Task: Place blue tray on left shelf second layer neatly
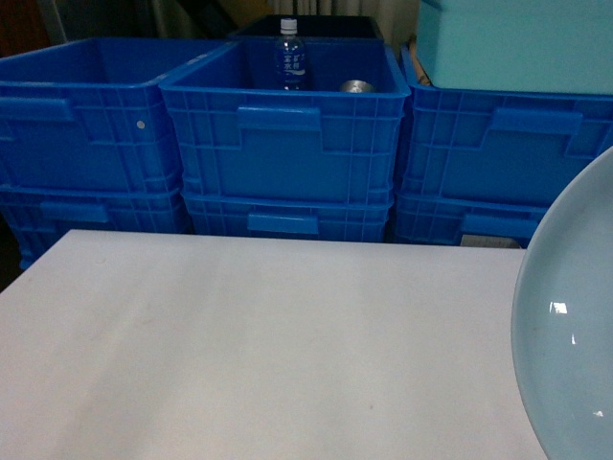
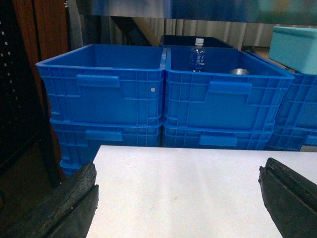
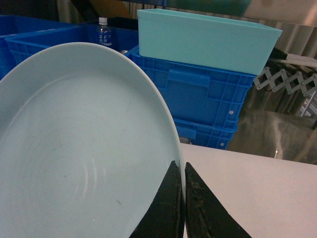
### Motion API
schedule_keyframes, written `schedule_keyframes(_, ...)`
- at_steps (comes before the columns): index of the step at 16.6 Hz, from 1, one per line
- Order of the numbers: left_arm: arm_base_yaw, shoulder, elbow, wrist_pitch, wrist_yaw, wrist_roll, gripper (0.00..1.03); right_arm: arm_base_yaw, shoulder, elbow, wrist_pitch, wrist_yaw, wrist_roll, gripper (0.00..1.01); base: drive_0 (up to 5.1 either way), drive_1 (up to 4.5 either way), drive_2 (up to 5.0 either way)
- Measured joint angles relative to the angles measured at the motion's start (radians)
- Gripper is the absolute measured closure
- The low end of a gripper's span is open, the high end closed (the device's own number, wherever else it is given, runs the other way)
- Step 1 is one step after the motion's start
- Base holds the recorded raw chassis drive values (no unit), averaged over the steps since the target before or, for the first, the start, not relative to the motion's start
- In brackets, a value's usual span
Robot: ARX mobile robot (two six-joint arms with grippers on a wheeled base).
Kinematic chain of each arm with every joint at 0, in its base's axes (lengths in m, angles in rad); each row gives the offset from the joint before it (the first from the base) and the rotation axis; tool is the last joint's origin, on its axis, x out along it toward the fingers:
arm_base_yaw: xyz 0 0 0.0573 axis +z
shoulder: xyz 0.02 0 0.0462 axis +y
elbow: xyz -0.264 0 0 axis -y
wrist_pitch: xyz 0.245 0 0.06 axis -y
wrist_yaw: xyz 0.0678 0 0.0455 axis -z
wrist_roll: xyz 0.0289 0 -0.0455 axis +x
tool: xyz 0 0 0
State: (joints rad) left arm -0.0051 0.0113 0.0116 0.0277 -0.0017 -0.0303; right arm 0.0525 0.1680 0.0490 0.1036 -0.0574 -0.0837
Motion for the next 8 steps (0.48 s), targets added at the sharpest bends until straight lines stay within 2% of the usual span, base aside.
schedule_keyframes(8, 0.000, 0.000, 0.000, 0.000, 0.000, 0.000, 0.05, 0.000, 0.000, 0.000, 0.000, 0.001, 0.000, 0.99, -1.7, -1.71, -1.7)
